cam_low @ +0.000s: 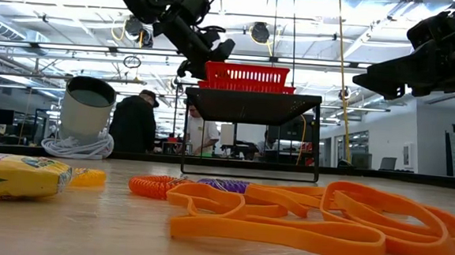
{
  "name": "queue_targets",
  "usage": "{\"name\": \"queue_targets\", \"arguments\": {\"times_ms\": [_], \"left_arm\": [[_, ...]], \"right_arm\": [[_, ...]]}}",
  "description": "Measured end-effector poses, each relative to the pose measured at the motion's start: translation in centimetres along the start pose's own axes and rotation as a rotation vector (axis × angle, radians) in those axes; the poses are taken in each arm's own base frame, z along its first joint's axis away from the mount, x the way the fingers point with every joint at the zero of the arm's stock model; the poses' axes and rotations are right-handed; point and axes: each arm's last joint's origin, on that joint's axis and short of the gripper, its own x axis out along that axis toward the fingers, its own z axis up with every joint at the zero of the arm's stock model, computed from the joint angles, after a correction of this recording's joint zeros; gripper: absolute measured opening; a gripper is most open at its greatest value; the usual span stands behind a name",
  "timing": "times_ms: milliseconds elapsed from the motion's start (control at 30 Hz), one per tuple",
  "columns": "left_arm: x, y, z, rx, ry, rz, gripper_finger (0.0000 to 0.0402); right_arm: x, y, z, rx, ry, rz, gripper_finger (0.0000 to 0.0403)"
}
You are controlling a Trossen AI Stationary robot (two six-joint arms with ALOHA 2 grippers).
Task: Pick & Place Office Desk Supplies
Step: Put the yellow pack of crayon in the top right red bin on the shelf
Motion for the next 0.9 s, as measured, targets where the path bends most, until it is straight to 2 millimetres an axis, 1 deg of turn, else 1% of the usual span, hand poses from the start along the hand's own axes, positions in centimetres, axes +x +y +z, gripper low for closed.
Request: {"name": "queue_targets", "arguments": {"times_ms": [100,200,400,533,633,700,900], "left_arm": [[-0.8,-0.3,0.3,0.032,0.0,-0.034,0.0217],[-2.5,-0.7,1.2,0.037,-0.014,-0.075,0.0235],[-7.3,-2.3,2.5,0.073,0.0,-0.217,0.0245],[-10.4,-3.4,2.5,0.106,0.064,-0.307,0.0242],[-12.4,-4.2,1.7,0.127,0.161,-0.353,0.0239],[-13.5,-4.8,0.7,0.134,0.259,-0.373,0.0237],[-15.6,-7.5,-3.6,0.125,0.589,-0.394,0.0237]], "right_arm": [[0.0,0.0,0.0,0.0,0.0,0.0,0.0267],[0.0,0.0,0.0,0.0,0.0,0.0,0.0267],[0.0,0.0,0.0,0.0,0.0,0.0,0.0267],[0.0,0.0,0.0,0.0,0.0,0.0,0.0267],[0.0,0.0,0.0,0.0,0.0,0.0,0.0267],[0.0,0.0,0.0,0.0,0.0,0.0,0.0267],[0.0,0.0,0.0,0.0,0.0,0.0,0.0267]]}}
